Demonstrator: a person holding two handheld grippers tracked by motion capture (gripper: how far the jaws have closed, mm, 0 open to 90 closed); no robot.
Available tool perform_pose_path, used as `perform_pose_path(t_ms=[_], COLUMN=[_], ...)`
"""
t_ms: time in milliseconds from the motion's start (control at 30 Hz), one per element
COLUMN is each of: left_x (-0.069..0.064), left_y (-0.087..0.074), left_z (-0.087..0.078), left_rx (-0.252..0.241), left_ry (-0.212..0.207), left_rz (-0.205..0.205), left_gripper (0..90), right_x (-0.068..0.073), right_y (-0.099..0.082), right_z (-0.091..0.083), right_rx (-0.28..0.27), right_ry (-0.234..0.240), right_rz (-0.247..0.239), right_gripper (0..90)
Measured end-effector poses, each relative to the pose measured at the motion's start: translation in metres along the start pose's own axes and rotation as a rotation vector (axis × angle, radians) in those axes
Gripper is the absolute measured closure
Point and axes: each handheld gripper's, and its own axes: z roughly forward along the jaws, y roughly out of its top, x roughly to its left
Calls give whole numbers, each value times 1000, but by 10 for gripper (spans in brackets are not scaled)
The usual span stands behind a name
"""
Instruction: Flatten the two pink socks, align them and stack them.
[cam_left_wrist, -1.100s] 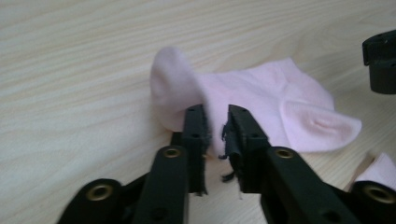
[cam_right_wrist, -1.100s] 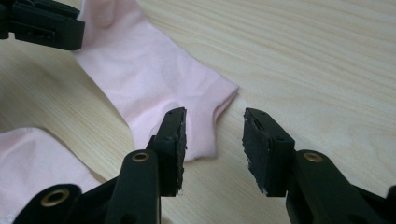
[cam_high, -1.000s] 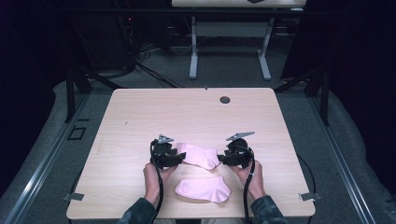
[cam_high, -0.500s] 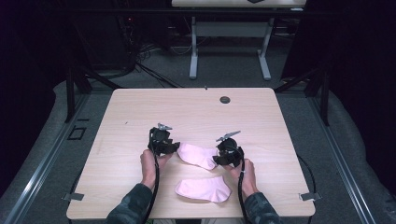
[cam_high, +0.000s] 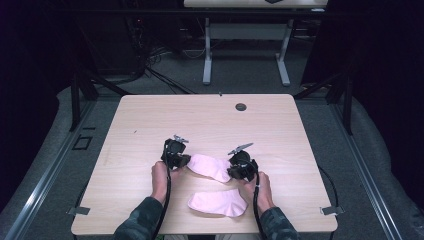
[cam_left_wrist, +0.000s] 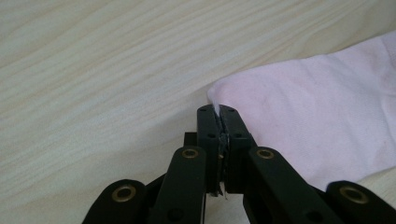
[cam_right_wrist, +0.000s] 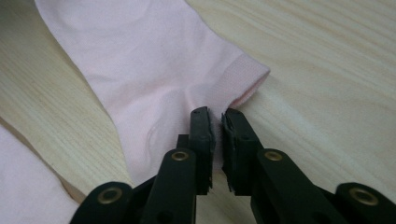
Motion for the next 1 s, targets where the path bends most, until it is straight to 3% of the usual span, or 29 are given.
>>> perform_pose_path(t_ms=[367, 567, 800, 1000], left_x=[-3, -16, -32, -49], left_y=[-6, -10, -18, -31], left_z=[-26, -53, -75, -92], left_rx=[-54, -108, -144, -167], left_ry=[-40, -56, -90, -135], left_rz=[17, 37, 54, 69], left_gripper=[884, 884, 883, 882], right_x=[-3, 0, 5, 8], right_y=[-6, -10, -21, -35], right_z=[-14, -53, -89, -107], right_rx=[-42, -102, -127, -143], right_ry=[38, 41, 61, 86], right_rz=[14, -6, -20, -19], right_gripper=[853, 854, 853, 853])
